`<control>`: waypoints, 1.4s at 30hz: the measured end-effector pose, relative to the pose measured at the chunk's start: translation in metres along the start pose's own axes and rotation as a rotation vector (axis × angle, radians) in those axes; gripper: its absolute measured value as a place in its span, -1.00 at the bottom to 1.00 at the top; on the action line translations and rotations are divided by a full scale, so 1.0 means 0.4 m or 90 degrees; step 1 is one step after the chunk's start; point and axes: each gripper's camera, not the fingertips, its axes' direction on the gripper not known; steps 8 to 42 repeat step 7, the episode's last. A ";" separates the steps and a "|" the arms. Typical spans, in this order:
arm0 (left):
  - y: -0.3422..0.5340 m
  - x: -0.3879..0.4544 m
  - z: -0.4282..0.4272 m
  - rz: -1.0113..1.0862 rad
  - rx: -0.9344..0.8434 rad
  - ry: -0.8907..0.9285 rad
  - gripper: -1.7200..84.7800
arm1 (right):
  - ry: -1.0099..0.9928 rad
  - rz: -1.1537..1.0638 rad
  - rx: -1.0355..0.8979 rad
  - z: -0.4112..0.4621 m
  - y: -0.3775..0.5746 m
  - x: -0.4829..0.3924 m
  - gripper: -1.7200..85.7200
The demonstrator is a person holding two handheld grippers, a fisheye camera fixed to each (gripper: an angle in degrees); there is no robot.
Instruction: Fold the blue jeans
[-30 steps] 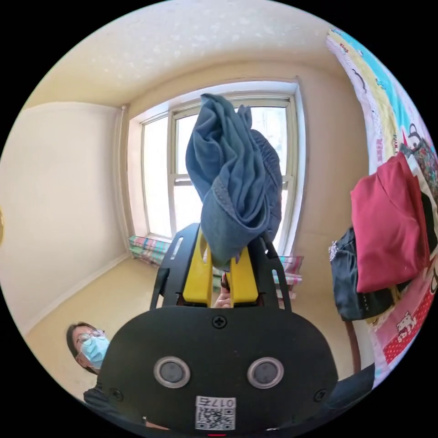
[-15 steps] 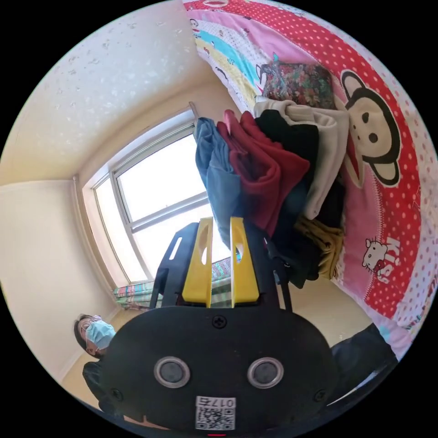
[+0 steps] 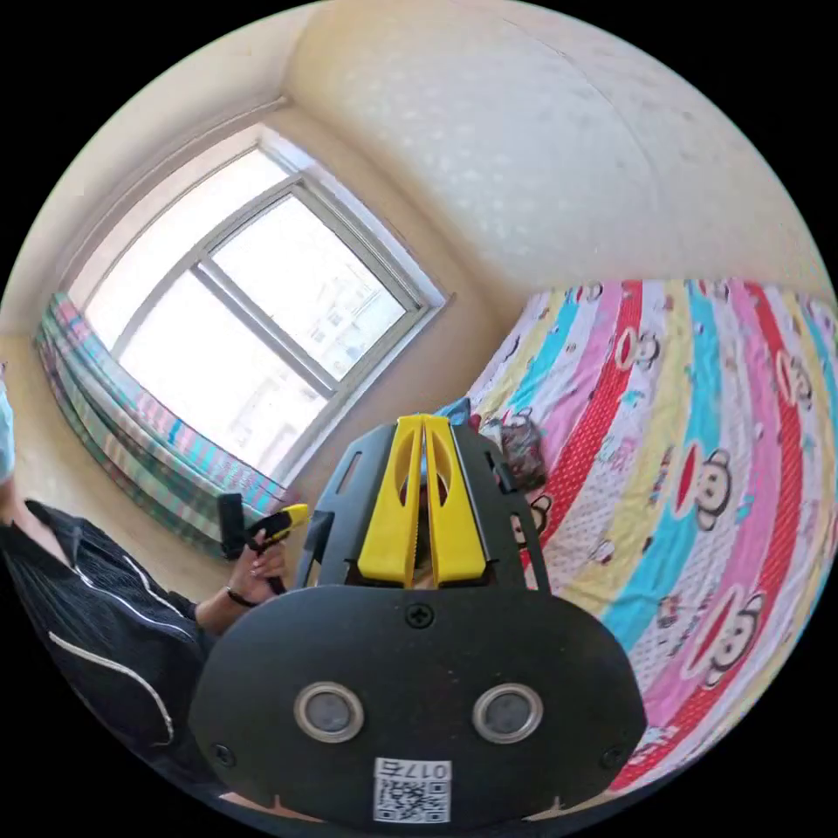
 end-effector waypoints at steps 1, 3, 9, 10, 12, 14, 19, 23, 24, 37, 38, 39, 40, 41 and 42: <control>-0.014 0.051 0.012 0.043 0.002 -0.001 -0.98 | 0.048 -0.050 0.028 -0.070 0.008 -0.064 -0.95; -0.048 0.249 0.056 0.206 0.027 0.001 -0.98 | 0.121 -0.116 0.066 -0.182 0.030 -0.150 -0.95; -0.040 0.523 0.092 0.425 0.100 -0.022 -0.98 | 0.362 -0.268 0.179 -0.439 0.150 -0.333 -0.93; -0.040 0.523 0.092 0.425 0.100 -0.022 -0.98 | 0.362 -0.268 0.179 -0.439 0.150 -0.333 -0.93; -0.040 0.523 0.092 0.425 0.100 -0.022 -0.98 | 0.362 -0.268 0.179 -0.439 0.150 -0.333 -0.93; -0.040 0.523 0.092 0.425 0.100 -0.022 -0.98 | 0.362 -0.268 0.179 -0.439 0.150 -0.333 -0.93; -0.040 0.523 0.092 0.425 0.100 -0.022 -0.98 | 0.362 -0.268 0.179 -0.439 0.150 -0.333 -0.93; -0.040 0.523 0.092 0.425 0.100 -0.022 -0.98 | 0.362 -0.268 0.179 -0.439 0.150 -0.333 -0.93; -0.040 0.523 0.092 0.425 0.100 -0.022 -0.98 | 0.362 -0.268 0.179 -0.439 0.150 -0.333 -0.93; -0.040 0.523 0.092 0.425 0.100 -0.022 -0.98 | 0.362 -0.268 0.179 -0.439 0.150 -0.333 -0.93; -0.040 0.523 0.092 0.425 0.100 -0.022 -0.98 | 0.362 -0.268 0.179 -0.439 0.150 -0.333 -0.93; -0.040 0.523 0.092 0.425 0.100 -0.022 -0.98 | 0.362 -0.268 0.179 -0.439 0.150 -0.333 -0.93; -0.040 0.523 0.092 0.425 0.100 -0.022 -0.98 | 0.362 -0.268 0.179 -0.439 0.150 -0.333 -0.93; -0.040 0.523 0.092 0.425 0.100 -0.022 -0.98 | 0.362 -0.268 0.179 -0.439 0.150 -0.333 -0.93; -0.040 0.523 0.092 0.425 0.100 -0.022 -0.98 | 0.362 -0.268 0.179 -0.439 0.150 -0.333 -0.93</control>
